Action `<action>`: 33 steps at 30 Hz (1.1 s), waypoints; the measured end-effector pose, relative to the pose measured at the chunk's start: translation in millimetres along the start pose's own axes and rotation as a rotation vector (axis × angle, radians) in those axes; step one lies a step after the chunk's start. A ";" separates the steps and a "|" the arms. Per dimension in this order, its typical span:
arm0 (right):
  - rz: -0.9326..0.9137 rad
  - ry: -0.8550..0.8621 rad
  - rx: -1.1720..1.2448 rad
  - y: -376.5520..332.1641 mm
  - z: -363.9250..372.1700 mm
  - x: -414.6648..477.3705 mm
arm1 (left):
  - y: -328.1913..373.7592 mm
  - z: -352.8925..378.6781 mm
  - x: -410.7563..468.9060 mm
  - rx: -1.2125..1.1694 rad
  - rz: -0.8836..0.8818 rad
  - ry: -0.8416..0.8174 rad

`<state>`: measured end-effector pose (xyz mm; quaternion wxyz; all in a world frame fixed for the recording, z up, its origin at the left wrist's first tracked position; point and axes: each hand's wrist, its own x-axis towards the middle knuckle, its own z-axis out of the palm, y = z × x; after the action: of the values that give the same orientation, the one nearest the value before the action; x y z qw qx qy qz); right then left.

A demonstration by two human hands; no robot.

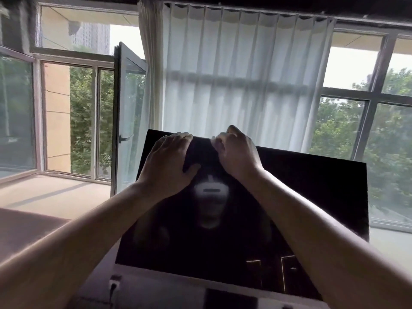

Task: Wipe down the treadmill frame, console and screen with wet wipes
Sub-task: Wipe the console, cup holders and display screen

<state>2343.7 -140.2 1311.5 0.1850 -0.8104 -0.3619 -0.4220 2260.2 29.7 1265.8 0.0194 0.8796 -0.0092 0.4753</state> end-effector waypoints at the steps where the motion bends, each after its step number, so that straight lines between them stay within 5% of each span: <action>1: 0.025 0.023 -0.005 11.0 -4.3 -4.2 | -5.7 -0.7 -2.9 -0.002 -0.010 0.009; 9: 0.249 0.173 -0.107 33.9 -9.7 -28.1 | -43.6 -5.0 -30.1 0.023 -0.135 0.016; 20: -0.019 0.139 -0.055 -85.6 54.0 30.2 | -66.0 -16.0 -80.3 -0.398 -0.539 -0.105; 33: -0.345 0.013 -0.075 -138.1 92.8 40.2 | -72.4 -19.4 -102.1 -0.564 -0.617 -0.242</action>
<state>2307.5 25.8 1290.3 0.0818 -0.7398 -0.4784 -0.4659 2190.5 102.6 1189.2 0.3987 0.8508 0.1226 0.3197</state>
